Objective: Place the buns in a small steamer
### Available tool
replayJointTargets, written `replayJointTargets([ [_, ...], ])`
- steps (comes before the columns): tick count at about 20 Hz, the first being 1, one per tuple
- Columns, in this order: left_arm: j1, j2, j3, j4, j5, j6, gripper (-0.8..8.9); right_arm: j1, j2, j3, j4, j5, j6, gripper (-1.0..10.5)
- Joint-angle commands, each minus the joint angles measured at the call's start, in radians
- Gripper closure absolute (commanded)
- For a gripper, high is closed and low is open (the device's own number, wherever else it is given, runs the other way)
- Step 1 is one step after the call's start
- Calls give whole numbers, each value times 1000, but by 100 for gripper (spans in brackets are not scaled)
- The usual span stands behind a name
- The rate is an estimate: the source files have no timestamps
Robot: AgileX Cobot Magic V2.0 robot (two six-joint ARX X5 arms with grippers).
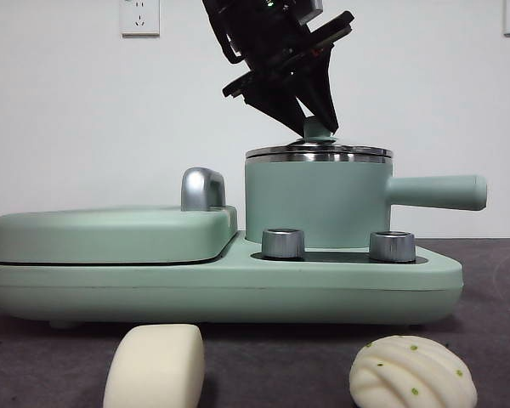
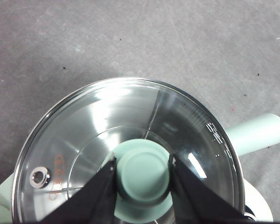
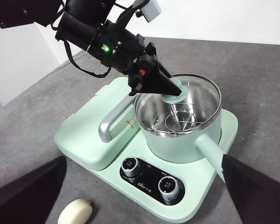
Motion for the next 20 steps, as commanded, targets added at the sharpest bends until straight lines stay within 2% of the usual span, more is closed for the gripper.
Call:
replayJointTargets([
  [1,-11,30,31,2,3,6,794,2,4,15,9,-2,5,393],
  [8,-11,29,152,-51,3,5,795,2,4,15,9,-2,4,393],
  [15,9,29,410,-248,3,18,795,2,4,15,9,-3,4,393],
  [20,59,27,502,-366,3,66,795,3,17,15,-5,-13,20,397],
])
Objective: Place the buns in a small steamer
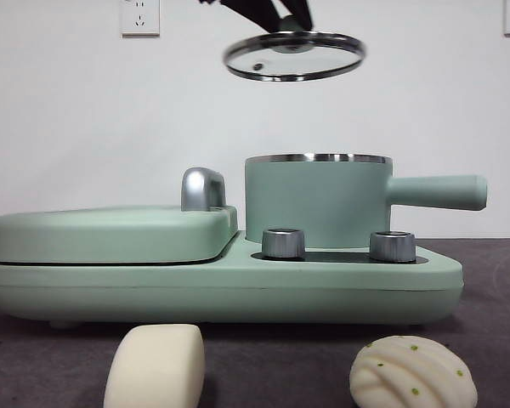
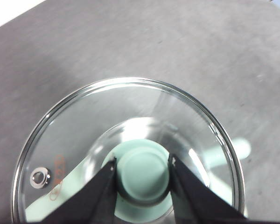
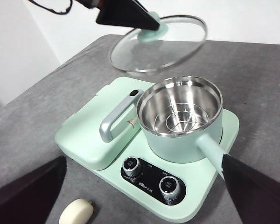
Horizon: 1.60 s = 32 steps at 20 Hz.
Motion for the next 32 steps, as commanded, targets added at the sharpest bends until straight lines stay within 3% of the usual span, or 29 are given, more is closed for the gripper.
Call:
replayJointTargets([
  [1,18,7,55,-6,5,43,795,4,27,15,-13,-20,32,397],
  [4,62,5,55,-26,5,53,795,48,93,16,-30,-63,65,398],
  [9,150,5,55,-26,5,75,795,238,232,17,-16,-13,121,399],
  [16,293,5,55,-23,5,79,795,669,506,43,92,287,274,403],
  [21,369,5,55,-20,5,79,795,884,760,131,94,454,394,404],
  [27,410,5,55,-21,6,78,795,991,1036,219,86,456,487,436],
  [32,415,5,55,-21,6,78,795,1062,1177,219,117,476,497,442],
])
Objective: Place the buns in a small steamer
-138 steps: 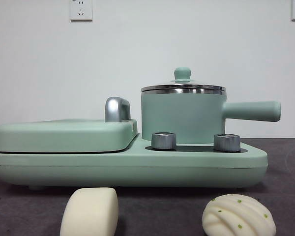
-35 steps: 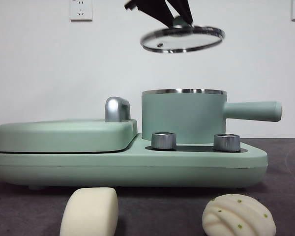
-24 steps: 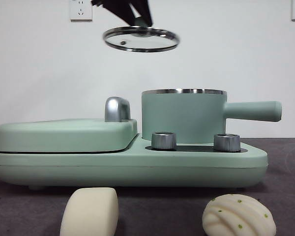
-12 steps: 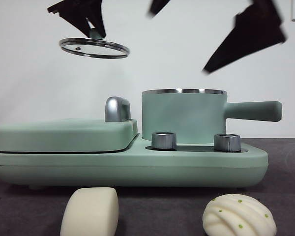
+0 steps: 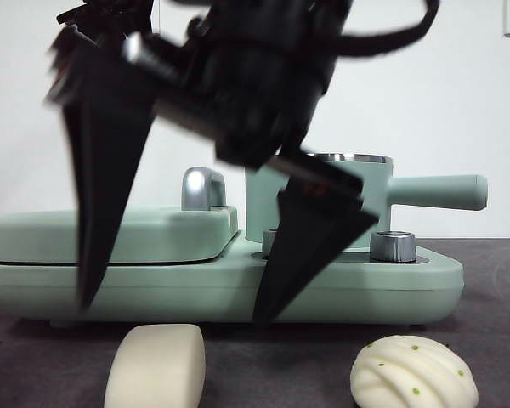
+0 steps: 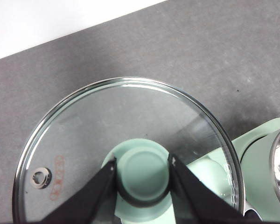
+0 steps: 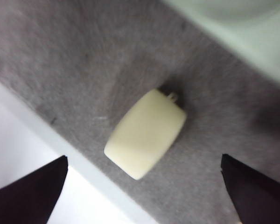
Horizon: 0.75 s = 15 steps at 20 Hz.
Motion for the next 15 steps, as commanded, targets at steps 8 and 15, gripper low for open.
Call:
replayJointTargets([
  [8,-2,5,42,22,6,6,795,64,112,22,51,53,1,782],
  [15,-2,5,42,21,6,6,795,38,111,211,-197,53,-125,820],
])
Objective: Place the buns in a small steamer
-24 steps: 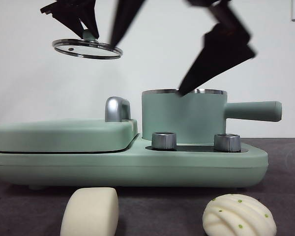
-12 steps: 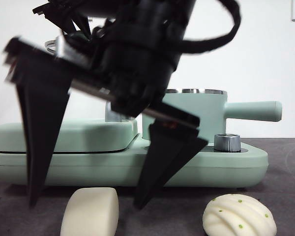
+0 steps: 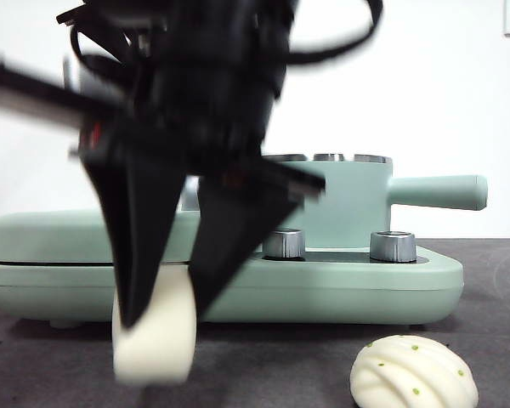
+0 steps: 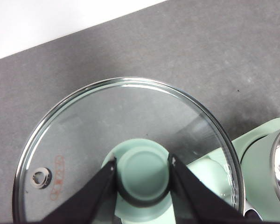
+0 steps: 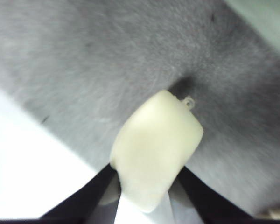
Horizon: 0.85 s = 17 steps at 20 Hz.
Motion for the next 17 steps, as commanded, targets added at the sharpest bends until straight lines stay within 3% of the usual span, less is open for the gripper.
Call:
replayJointTargets([
  [1,-1,5,42,22,6,6,795,-13,18,130,-137,4,-91,820],
  [5,-1,5,42,20,6,5,795,-119,18,360,-343,16,-198,820],
  [8,-1,5,42,20,6,4,795,-243,30,527,-441,84,-240,820],
  [13,-1,5,42,21,6,2,795,-434,113,736,-484,81,-306,819],
  [17,-1,5,42,21,6,0,795,-512,229,829,-481,47,-341,819],
])
